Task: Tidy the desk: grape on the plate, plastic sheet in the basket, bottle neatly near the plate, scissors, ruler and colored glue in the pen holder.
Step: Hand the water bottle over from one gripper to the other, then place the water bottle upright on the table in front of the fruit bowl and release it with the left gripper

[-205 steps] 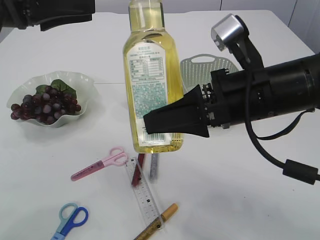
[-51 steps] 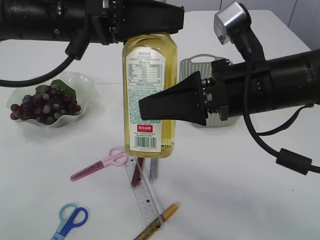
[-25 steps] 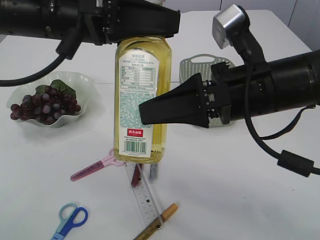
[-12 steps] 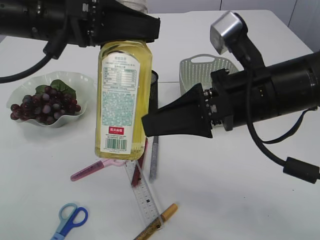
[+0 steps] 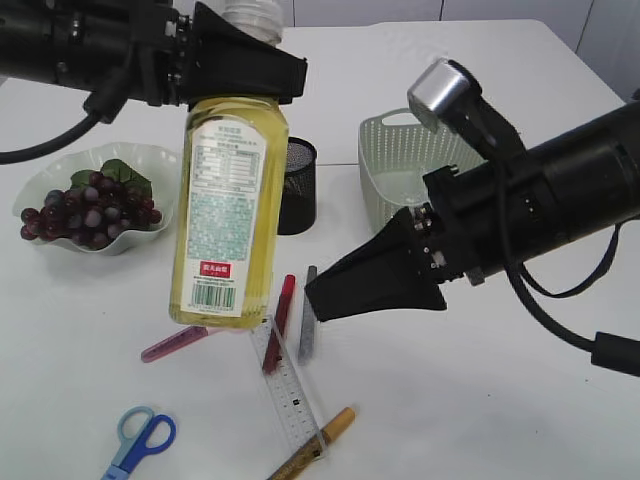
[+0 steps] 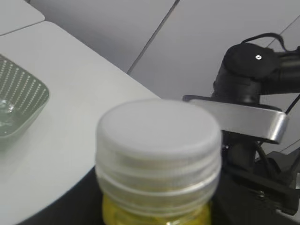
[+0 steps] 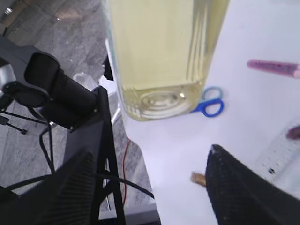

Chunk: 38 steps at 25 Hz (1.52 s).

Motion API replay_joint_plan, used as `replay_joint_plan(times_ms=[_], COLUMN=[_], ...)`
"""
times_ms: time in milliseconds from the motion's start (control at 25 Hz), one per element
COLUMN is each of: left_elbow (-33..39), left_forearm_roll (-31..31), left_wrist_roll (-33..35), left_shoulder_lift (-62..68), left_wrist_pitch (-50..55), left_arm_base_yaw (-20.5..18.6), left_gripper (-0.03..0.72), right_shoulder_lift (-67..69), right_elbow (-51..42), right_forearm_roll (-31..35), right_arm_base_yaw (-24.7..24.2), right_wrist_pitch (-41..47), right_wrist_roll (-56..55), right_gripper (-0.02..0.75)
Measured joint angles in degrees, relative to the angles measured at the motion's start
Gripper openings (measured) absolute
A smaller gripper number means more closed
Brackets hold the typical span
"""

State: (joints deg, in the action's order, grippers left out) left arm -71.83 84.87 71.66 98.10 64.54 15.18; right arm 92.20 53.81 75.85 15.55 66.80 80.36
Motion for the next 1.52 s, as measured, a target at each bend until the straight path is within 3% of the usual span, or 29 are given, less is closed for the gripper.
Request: replay_joint_plan(times_ms=[600,720,1040,1320,1520], left_elbow=[0.0,0.0,0.0,0.0,-0.3], left_forearm_roll=[-3.0,-5.8,-16.9,-22.4,-33.2], left_wrist_roll=[-4.0,-6.0,-13.1,-18.7,-28.6], left_shoulder_lift=[0.0,0.0,0.0,0.0,0.0], left_wrist_pitch=[-2.8,-4.9,-11.1,-14.5,-14.9], left_arm_base_yaw=[0.0,0.0,-1.6,-4.7,-6.8], left_gripper=[0.311,0.311,0.311,0.311,0.311], right_shoulder_lift=[-0.1,-0.1,-0.1,-0.1,-0.1], right_elbow=[6.7,6.7,6.7,7.0,10.1], right_forearm_roll=[-43.5,-49.5,-57.0,-58.4,-60.1], right_arm_base_yaw=[-0.6,-2.2,-5.6,-5.6,-5.6], right_wrist_pitch=[-7.3,-7.3,-6.6,-5.1,-2.0], right_wrist_roll=[-47.4,-53.5,-60.0,-61.4,-62.7], right_gripper=[0.533,0.533,0.533,0.533,0.533])
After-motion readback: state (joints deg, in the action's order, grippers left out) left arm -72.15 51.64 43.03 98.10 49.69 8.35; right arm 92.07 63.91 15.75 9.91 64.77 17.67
